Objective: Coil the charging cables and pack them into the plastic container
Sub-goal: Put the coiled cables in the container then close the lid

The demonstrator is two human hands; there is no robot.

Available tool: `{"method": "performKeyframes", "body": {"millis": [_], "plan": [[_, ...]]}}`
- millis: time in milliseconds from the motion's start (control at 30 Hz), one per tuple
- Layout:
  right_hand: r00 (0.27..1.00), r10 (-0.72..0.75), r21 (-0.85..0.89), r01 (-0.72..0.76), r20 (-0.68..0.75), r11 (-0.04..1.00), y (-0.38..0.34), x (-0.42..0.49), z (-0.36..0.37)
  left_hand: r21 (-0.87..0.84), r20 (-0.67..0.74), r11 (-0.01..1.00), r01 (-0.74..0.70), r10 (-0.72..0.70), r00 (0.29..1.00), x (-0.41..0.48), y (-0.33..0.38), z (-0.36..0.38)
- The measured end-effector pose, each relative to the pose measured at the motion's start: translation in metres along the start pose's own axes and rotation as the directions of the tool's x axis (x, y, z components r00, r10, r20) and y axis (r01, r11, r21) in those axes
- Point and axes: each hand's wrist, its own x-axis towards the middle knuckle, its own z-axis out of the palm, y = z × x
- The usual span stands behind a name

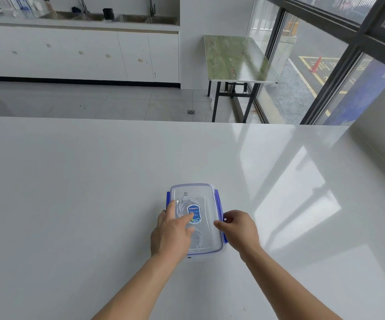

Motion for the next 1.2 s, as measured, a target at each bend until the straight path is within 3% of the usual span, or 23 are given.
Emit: {"method": "performKeyframes", "body": {"millis": [467,733,1000,1200], "plan": [[0.996,-0.074,-0.283,0.058,-0.047,0.957,-0.010,0.000,0.006,0.037,0.004,0.999,-0.007,0.006,1.000,-0.002,0.003,-0.001],[0.987,-0.156,-0.472,0.119,-0.040,0.873,-0.021,-0.002,0.012,0.098,0.011,0.995,-0.011,0.010,1.000,-0.001,0.005,0.003],[0.983,-0.172,-0.399,0.134,-0.063,0.907,-0.012,-0.004,0.014,0.217,0.072,0.973,-0.082,0.067,0.995,-0.004,-0.002,0.003],[0.986,-0.128,-0.473,0.163,0.105,0.866,-0.020,-0.002,-0.008,0.292,0.121,0.947,-0.136,0.105,0.987,0.004,-0.001,-0.022]]}}
